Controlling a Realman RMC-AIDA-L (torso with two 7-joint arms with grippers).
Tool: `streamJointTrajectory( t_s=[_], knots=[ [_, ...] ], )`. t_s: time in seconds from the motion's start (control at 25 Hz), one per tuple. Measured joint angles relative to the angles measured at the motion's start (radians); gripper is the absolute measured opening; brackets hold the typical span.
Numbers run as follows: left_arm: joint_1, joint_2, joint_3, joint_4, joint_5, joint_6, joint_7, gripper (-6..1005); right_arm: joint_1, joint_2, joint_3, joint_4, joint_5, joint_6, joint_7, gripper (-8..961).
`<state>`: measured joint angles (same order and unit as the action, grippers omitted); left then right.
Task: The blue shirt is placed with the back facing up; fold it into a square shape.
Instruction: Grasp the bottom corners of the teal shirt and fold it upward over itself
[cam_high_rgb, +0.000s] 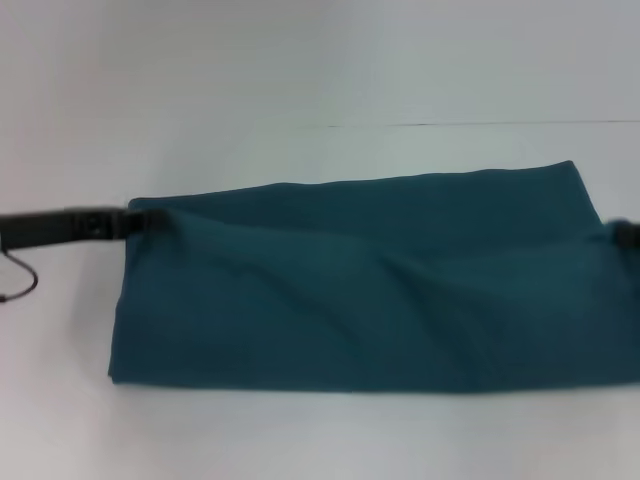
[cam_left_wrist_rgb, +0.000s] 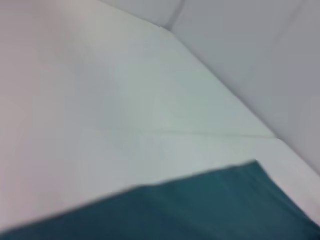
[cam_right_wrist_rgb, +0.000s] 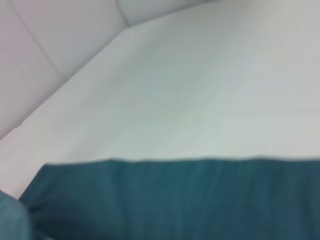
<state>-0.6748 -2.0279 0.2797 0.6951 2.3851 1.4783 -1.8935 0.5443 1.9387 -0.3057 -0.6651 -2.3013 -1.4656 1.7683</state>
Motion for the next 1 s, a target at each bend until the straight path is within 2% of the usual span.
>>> streamJointTrajectory(
  t_s=[0.24, 0.56, 0.72, 1.0],
  knots=[
    [-0.055, -0.005, 0.010, -0.041, -0.002, -0.186, -0.015, 50, 0.109, -0.004, -0.017, 0.075, 0.000, 0.213, 0.008, 10],
    [-0.088, -0.026, 0.048, -0.075, -0.010, -0.430, -0.009, 53, 0.209, 0.024, -0.061, 0.159, 0.004, 0.522, -0.010, 10],
    [-0.099, -0.035, 0.064, -0.075, -0.021, -0.514, -0.004, 55, 0.241, 0.040, -0.067, 0.187, 0.036, 0.613, -0.062, 13],
    [-0.109, -0.047, 0.079, -0.080, -0.033, -0.595, 0.015, 58, 0.267, 0.045, -0.070, 0.202, 0.075, 0.669, -0.105, 24]
  ],
)
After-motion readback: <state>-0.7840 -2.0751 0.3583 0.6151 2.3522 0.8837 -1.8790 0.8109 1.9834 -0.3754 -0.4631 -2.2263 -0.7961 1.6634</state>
